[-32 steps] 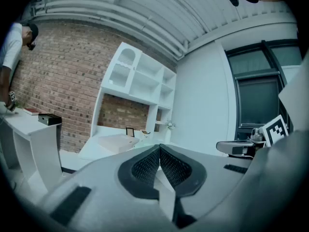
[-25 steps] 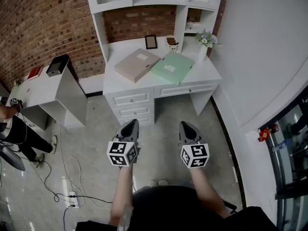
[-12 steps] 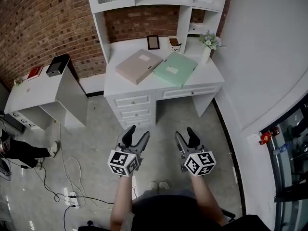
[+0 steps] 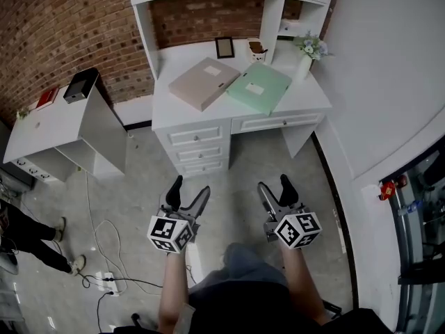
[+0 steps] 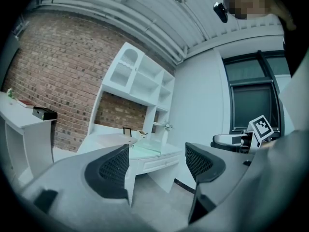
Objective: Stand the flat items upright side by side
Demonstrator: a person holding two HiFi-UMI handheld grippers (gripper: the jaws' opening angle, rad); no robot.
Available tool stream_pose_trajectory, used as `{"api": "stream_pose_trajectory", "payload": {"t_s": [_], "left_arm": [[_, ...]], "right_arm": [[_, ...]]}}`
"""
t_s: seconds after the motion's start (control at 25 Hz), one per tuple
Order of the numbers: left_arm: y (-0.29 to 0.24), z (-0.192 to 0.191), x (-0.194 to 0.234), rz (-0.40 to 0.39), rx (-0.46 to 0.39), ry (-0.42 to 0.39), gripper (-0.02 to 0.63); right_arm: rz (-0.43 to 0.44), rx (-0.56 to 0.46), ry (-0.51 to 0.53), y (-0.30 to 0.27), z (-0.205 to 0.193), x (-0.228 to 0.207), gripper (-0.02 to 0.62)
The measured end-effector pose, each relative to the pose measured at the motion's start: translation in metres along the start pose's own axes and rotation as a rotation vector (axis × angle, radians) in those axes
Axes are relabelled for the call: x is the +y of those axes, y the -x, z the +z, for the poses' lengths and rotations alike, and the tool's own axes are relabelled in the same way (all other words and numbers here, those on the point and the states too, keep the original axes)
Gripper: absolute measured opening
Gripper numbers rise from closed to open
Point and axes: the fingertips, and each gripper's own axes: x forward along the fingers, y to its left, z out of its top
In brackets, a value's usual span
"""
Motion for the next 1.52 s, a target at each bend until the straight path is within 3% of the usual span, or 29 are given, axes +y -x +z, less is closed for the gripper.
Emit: {"api": "stream_pose_trajectory", "payload": {"t_s": [0.28, 0.6, 0.96, 1.24, 1.52], "left_arm": [[-0.003, -0.001, 0.027, 0.025, 0.011, -0.007, 0.334], [-0.041, 0.008, 0.078, 0.053, 0.007, -0.023, 0.334], [-0.124, 0.017, 0.192, 0.094, 0.033, -0.013, 0.334], [-0.214, 0.035, 0.292, 0.113, 0.062, 0.025, 0.334], [-0.261, 0.047, 0.352, 0.146, 0.078, 0.041, 0.334]], "right_arm": [[-0.013, 0.003, -0.01, -0.025, -0.005, -0.008, 0.331], [0.016, -0.007, 0.001, -0.098, 0.003, -0.017, 0.331], [0.029, 0.04, 0.001, -0.254, -0.003, -0.039, 0.333], [-0.02, 0.093, 0.006, -0.393, -0.006, -0.068, 0.336], [-0.011, 0.168, 0.017, -0.474, -0.01, -0.077, 0.336]]}}
